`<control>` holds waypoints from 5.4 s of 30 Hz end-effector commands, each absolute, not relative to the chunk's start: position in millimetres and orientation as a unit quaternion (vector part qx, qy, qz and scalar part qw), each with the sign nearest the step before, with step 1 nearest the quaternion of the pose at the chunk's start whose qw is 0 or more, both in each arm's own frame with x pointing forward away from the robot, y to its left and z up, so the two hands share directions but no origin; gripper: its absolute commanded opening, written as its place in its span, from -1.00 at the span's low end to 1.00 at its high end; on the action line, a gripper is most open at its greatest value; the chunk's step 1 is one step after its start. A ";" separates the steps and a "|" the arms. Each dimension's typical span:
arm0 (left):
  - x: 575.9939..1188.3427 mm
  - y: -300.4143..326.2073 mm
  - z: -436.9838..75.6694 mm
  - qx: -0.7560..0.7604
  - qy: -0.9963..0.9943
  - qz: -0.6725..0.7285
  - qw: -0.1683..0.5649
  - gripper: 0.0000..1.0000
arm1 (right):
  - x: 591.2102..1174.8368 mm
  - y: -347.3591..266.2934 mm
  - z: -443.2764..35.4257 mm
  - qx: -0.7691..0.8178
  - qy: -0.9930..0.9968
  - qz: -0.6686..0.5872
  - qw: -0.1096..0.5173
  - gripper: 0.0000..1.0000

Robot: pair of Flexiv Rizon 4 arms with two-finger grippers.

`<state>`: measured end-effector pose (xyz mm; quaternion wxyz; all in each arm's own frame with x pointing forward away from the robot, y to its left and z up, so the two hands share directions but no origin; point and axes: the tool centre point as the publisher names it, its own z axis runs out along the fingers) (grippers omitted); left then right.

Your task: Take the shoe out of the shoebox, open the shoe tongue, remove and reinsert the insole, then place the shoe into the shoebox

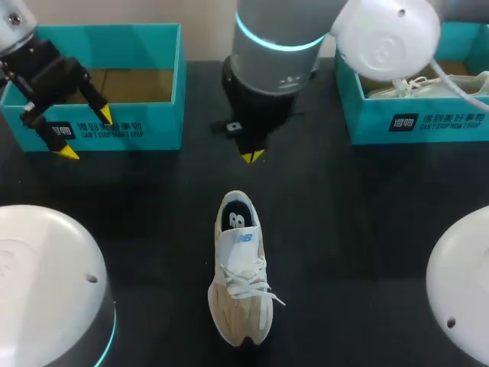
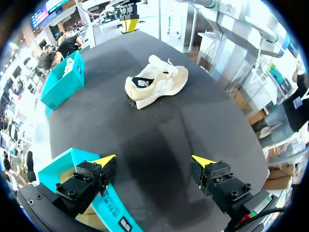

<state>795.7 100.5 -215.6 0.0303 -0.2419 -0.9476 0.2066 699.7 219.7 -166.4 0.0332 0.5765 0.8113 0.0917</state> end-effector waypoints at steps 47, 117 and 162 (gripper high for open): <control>794.3 101.3 -214.9 -0.242 -0.948 0.206 0.029 1.00 | 666.1 281.8 -283.4 0.686 0.688 0.013 0.236 -1.00; 794.3 101.3 -214.9 -0.242 -0.948 0.206 0.029 1.00 | 701.6 212.0 -376.6 0.732 0.591 -0.088 0.327 -1.00; 794.3 101.3 -214.9 -0.242 -0.948 0.206 0.029 1.00 | 707.7 186.1 -410.2 0.745 0.605 -0.073 0.272 -1.00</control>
